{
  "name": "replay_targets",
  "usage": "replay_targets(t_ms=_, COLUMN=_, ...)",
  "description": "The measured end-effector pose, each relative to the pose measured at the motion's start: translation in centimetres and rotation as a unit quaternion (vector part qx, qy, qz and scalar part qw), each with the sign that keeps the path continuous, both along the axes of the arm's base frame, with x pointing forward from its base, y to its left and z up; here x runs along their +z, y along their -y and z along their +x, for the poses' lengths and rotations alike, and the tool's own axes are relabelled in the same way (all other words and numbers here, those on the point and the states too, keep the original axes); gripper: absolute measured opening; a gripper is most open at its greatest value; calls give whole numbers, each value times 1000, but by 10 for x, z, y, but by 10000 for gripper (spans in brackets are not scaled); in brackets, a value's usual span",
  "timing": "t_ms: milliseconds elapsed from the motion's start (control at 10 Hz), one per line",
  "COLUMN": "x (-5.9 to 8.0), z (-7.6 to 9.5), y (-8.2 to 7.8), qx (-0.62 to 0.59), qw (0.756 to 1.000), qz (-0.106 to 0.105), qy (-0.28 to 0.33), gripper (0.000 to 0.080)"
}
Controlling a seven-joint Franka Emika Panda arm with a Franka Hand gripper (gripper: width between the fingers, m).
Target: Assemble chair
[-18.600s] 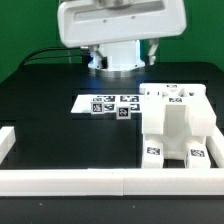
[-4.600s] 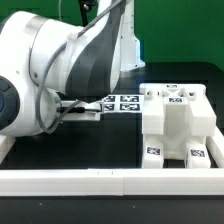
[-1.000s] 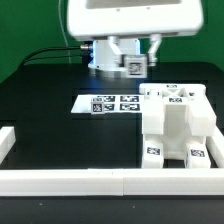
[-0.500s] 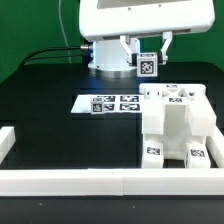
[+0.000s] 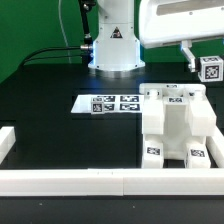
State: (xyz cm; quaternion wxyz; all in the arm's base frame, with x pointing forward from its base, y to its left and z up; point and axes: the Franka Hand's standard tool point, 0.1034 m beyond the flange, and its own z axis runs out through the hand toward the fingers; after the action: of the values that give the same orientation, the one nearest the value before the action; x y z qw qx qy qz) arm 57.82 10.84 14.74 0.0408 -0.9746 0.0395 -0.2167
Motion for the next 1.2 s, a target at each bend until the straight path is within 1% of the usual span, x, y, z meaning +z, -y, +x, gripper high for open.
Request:
replay_targets(t_ms=100, x=-1, z=0, y=3, qx=-4, qw=1000, qz=0, qy=0, gripper=281)
replay_targets(t_ms=300, x=-2, z=0, y=3, qx=-4, qw=1000, qz=0, qy=-1, gripper=281)
replay_targets(t_ms=400, x=-5, z=-1, y=1, qx=0, qw=1000, qz=-3, qy=-2, gripper=281)
replay_targets(t_ms=800, x=-19, z=-5, y=6, qx=2, qw=1000, qz=-12, qy=-7, gripper=281)
replay_targets(t_ms=1000, x=-20, z=-4, y=10, qx=-1, qw=1000, qz=-13, qy=-5, gripper=281)
replay_targets(t_ms=1200, x=-20, z=-3, y=10, qx=-1, qw=1000, qz=-13, qy=-3, gripper=281)
